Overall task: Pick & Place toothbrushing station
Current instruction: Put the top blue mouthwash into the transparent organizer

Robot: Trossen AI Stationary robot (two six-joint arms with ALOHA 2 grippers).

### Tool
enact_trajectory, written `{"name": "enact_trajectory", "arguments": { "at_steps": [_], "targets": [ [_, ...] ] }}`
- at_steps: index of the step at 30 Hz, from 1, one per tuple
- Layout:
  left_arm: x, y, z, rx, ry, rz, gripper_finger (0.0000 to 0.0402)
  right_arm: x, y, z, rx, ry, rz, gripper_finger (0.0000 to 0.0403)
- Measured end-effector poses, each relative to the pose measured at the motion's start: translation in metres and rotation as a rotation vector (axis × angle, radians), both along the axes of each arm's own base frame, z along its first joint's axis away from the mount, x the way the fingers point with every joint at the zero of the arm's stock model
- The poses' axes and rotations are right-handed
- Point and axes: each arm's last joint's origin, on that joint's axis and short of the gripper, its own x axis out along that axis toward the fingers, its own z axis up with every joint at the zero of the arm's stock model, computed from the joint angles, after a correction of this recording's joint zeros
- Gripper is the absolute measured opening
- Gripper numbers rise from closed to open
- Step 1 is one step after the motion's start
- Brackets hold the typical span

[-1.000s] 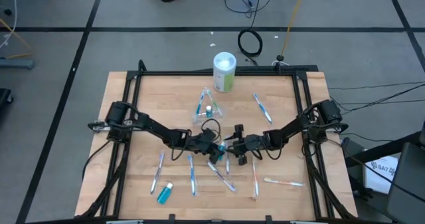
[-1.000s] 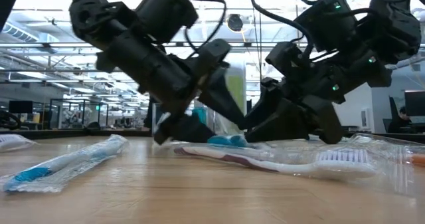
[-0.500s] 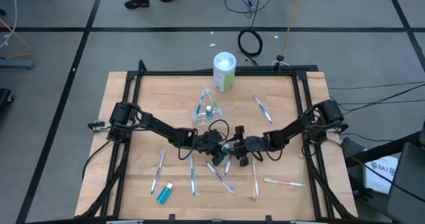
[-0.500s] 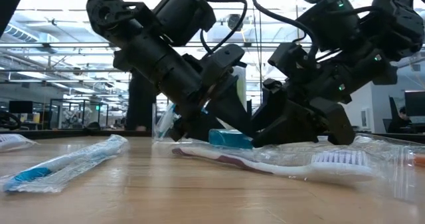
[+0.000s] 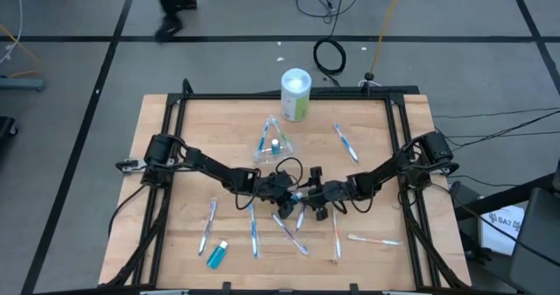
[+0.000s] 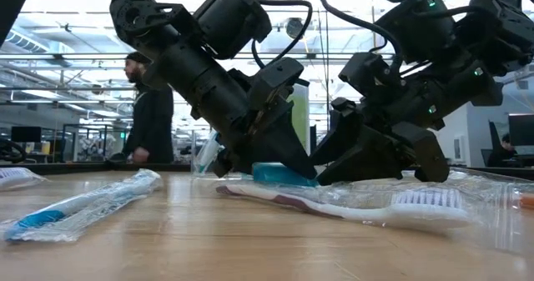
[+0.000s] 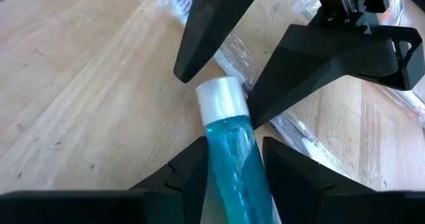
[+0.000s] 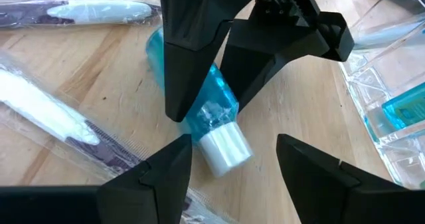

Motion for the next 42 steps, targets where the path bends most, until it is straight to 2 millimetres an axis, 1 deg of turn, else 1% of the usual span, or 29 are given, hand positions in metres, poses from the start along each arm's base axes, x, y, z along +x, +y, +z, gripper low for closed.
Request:
{"name": "enact_trajectory", "arguments": {
  "at_steps": [5,8,12,14,17,20,22,24,26,29,32,37,42],
  "targets": [
    [0.001,0.004,0.000,-0.013,0.003,0.001,0.0123,-0.002,0.003,0.010,0.002,-0.019,0.009,0.0212],
    [0.001,0.007,0.002,-0.030,0.000,-0.010,0.0115,-0.006,0.005,0.026,0.004,-0.034,0.014,0.0212],
    [-0.001,0.013,0.014,-0.044,-0.017,-0.032,0.0113,-0.016,0.004,0.044,0.043,-0.014,-0.004,0.0212],
    [-0.004,0.015,0.024,-0.020,-0.022,-0.050,0.0113,-0.019,0.003,0.056,0.089,-0.043,-0.025,0.0212],
    [-0.006,0.019,0.046,0.050,-0.087,-0.072,0.0113,-0.025,0.001,0.076,0.121,-0.097,-0.032,0.0212],
    [-0.011,0.027,0.072,0.194,-0.144,-0.048,0.0113,-0.031,-0.001,0.100,0.145,-0.198,-0.028,0.0212],
    [-0.016,0.032,0.087,0.291,-0.163,-0.028,0.0113,-0.033,-0.006,0.114,0.175,-0.287,-0.044,0.0212],
    [-0.020,0.035,0.106,0.378,-0.214,-0.007,0.0113,-0.035,-0.013,0.125,0.210,-0.340,-0.073,0.0212],
    [-0.026,0.036,0.123,0.458,-0.264,-0.029,0.0113,-0.035,-0.019,0.132,0.233,-0.392,-0.092,0.0212],
    [-0.031,0.034,0.139,0.553,-0.309,-0.105,0.0113,-0.036,-0.028,0.136,0.260,-0.398,-0.070,0.0212],
    [-0.035,0.031,0.148,0.611,-0.343,-0.151,0.0113,-0.035,-0.035,0.135,0.325,-0.388,-0.056,0.0212],
    [-0.034,0.026,0.150,0.677,-0.362,-0.204,0.0113,-0.032,-0.043,0.132,0.394,-0.385,-0.088,0.0212],
    [-0.033,0.028,0.151,0.693,-0.375,-0.198,0.0113,-0.026,-0.045,0.124,0.448,-0.346,-0.023,0.0212]
  ]
}}
